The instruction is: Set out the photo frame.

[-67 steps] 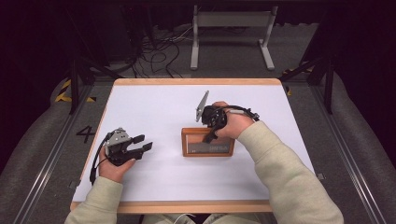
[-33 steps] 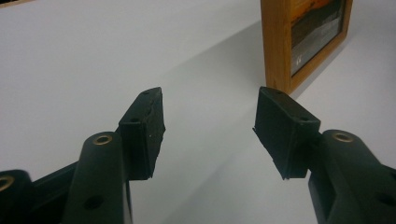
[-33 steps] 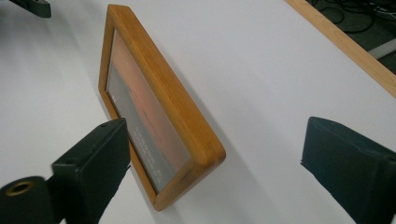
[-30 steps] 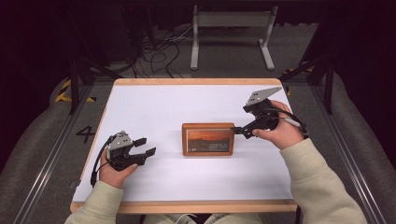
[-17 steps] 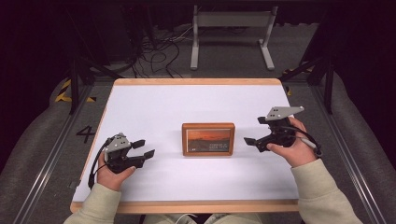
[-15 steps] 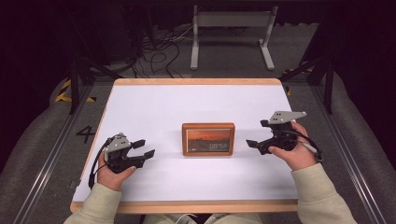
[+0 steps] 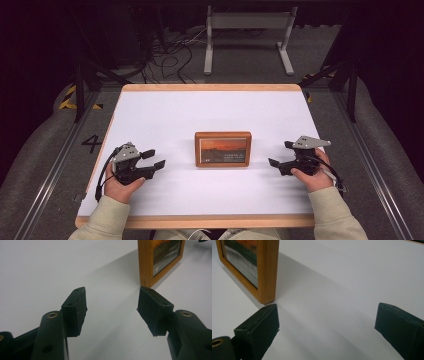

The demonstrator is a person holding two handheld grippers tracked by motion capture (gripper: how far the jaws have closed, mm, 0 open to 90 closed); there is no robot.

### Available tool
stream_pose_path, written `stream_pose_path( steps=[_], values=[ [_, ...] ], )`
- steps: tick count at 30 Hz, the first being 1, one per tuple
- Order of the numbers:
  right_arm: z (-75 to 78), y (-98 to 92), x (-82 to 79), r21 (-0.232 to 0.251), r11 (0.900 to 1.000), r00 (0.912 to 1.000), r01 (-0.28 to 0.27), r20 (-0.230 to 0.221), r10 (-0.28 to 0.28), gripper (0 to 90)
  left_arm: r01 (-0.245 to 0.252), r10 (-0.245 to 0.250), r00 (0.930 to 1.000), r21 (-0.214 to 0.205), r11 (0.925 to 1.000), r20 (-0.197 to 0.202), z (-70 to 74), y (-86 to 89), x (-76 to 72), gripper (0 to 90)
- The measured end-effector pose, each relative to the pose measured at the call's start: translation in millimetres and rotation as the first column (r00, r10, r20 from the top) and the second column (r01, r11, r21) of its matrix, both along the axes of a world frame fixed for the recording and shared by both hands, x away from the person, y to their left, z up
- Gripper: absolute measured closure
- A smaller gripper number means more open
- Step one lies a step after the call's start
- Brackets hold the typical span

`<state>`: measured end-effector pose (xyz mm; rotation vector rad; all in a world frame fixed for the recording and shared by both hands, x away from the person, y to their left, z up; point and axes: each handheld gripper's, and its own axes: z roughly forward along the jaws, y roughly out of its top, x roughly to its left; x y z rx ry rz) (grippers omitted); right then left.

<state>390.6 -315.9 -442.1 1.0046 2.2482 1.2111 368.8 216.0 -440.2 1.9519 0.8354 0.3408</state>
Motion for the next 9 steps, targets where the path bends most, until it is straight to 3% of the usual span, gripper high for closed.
stream_pose_path(
  steps=[9],
  values=[
    [0.4, 2.4, 0.2, 0.015, 0.9999, 0.9998, 0.007, -0.021, -0.007, 4.9, -0.003, 0.003, 0.9999, -0.007, 1.0000, -0.014, -1.5, 0.8, 0.8, 40.5]
  ],
)
